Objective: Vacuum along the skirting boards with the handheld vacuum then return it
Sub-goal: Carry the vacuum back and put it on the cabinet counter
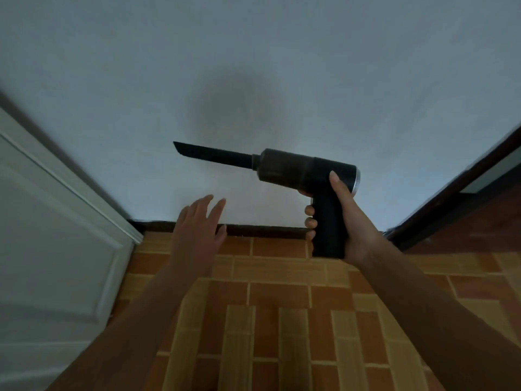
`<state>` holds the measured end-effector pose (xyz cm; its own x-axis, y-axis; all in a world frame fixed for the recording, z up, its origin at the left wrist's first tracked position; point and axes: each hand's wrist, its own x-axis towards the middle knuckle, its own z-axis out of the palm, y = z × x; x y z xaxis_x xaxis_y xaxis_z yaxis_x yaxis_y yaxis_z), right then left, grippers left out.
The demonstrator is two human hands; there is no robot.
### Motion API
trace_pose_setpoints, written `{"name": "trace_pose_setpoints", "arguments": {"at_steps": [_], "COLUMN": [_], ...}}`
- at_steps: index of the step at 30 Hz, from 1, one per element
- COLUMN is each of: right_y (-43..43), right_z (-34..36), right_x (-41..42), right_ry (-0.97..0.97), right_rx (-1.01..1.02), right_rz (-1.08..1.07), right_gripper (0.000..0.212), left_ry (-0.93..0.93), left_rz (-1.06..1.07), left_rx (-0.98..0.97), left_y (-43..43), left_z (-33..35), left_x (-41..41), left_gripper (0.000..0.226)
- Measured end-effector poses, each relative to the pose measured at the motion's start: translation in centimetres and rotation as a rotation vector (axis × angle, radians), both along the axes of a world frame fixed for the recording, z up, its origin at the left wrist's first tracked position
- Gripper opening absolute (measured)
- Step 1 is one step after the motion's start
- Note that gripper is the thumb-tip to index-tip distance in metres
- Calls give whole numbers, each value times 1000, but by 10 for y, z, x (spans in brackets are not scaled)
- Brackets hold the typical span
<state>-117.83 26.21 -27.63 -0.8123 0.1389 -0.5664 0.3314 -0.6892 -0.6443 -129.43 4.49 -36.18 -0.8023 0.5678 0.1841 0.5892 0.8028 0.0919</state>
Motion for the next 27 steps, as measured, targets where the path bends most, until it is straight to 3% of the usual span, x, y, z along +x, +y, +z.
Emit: {"name": "trace_pose_setpoints", "arguments": {"at_steps": [6, 11, 17, 27], "right_y": [2, 4, -9, -61], "right_z": [162, 244, 278, 294], "right_x": [49, 83, 119, 212], "right_ry": [60, 63, 78, 191], "right_rx": [-11, -19, -19, -53], "right_rz": [38, 110, 197, 373], "right_gripper": [66, 62, 63, 48], "left_ry": [54, -69, -85, -32], "left_rz": [35, 169, 243, 357], "left_rx": [199, 296, 263, 244], "left_y": [-3, -12, -33, -104], "left_z": [167, 257, 309, 333], "left_x": [69, 123, 176, 309], "left_gripper": [46, 44, 46, 46]}}
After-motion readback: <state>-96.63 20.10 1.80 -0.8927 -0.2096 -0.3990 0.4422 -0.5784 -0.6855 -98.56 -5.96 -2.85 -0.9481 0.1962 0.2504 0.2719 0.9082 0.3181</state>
